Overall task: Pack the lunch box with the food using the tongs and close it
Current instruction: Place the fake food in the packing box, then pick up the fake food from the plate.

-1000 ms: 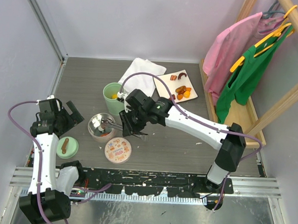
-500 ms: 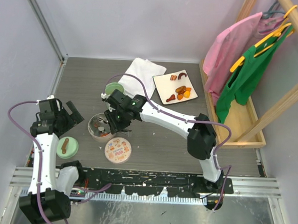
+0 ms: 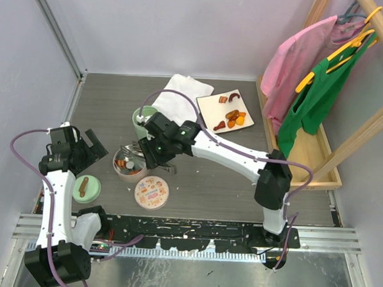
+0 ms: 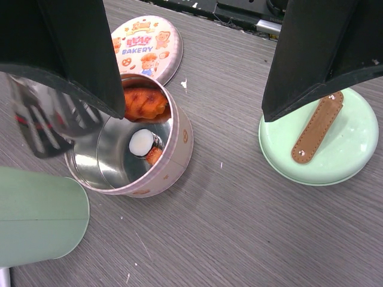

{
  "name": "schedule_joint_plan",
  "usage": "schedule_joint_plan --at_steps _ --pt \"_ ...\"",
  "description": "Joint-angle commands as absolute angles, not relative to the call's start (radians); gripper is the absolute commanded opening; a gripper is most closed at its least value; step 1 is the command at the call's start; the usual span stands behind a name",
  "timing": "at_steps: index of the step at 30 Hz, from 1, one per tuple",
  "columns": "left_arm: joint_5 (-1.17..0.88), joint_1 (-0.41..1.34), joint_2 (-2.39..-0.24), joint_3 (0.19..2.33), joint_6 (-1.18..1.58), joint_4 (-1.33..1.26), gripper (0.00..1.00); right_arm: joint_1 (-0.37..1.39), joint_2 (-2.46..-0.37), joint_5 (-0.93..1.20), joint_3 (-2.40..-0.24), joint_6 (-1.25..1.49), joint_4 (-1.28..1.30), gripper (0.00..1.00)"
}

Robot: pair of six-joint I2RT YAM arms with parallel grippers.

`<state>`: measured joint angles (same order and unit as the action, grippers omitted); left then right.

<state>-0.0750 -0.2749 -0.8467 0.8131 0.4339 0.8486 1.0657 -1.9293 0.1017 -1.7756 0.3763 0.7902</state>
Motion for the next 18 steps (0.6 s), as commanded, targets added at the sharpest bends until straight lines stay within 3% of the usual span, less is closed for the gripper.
schedule_joint_plan --at_steps 1,18 --pt "-0.072 -0.271 -0.845 0.818 0.439 0.820 0.98 1.069 -1.732 0.056 -1.726 0.377 0.745 0.52" --pt "-0.075 -0.271 -0.842 0.819 0.439 0.821 0.98 0.955 -1.383 -0.073 -1.466 0.390 0.760 0.50"
